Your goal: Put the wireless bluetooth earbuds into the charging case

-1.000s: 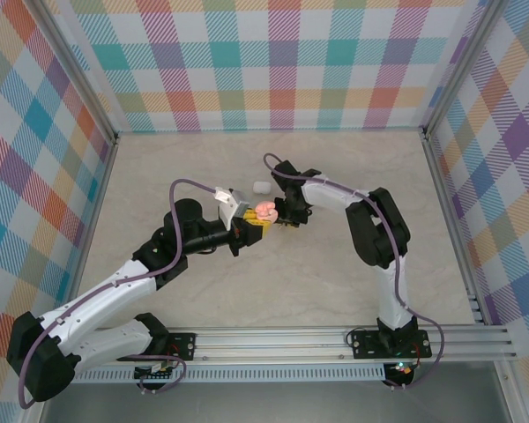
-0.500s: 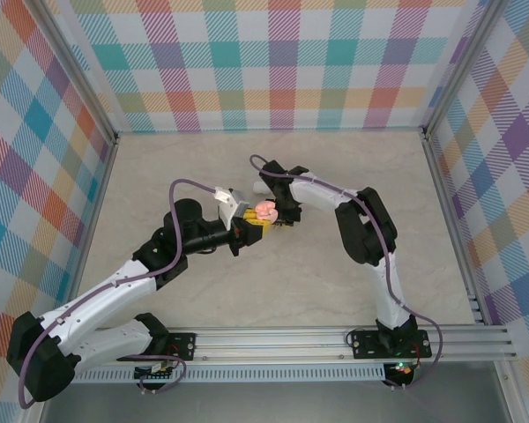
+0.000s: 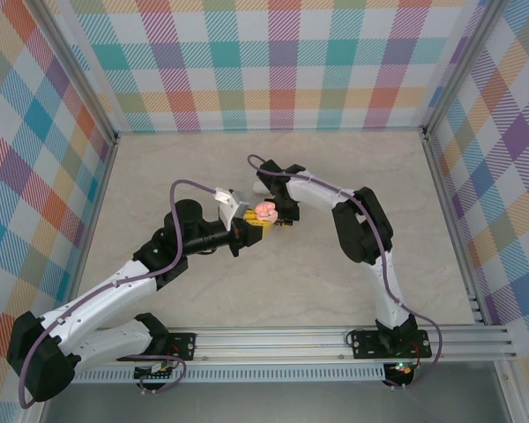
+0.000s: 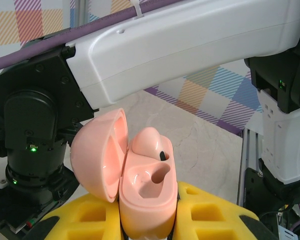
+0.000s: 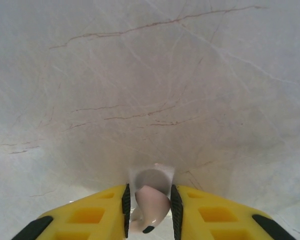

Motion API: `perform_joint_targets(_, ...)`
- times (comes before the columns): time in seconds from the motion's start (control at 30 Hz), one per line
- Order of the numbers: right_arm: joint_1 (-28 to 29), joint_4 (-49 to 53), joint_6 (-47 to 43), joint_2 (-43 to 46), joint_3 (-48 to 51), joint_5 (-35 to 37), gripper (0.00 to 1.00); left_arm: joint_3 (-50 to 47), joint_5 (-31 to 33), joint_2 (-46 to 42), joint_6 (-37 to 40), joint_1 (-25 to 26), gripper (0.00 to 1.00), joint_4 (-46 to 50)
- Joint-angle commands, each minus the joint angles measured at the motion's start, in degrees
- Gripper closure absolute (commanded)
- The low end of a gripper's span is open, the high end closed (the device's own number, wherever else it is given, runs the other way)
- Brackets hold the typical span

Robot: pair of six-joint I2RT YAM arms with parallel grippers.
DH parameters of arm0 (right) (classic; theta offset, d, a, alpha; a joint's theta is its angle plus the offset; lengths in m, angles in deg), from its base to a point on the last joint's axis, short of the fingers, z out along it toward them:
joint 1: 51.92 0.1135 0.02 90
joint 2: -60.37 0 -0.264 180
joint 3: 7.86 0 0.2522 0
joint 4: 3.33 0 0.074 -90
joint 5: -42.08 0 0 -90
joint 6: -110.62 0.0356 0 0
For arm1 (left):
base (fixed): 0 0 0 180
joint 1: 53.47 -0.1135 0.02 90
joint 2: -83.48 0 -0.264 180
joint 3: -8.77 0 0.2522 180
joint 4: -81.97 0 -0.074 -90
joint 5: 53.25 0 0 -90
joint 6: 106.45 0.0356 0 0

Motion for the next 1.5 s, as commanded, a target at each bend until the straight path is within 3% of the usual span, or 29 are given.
perform_joint_targets(0.0, 0.41, 0.61, 0.9, -3.07, -0.59, 1.5, 0.71, -0.49, -0.19, -1.03, -0.36, 0.88, 0.98, -1.73)
perform_joint_targets(0.4, -0.74, -3.86, -3.1, 0.13, 5.04, 1.31, 0.8, -1.34, 1.79, -2.03, -0.89, 0.88, 0.97, -1.06)
perform_joint_targets(0.97, -12.09, -28.43, -7.01, 21.97, 34.65, -14.12, 0.8, -1.28, 9.92, 5.39, -5.86, 0.4, 0.95, -0.2)
perform_joint_targets(1.47, -13.51, -29.89, -9.36, 38.14, 43.34, -17.25, 0.79, -3.09, 11.17, 16.73, -4.83, 0.39, 0.95, -4.06)
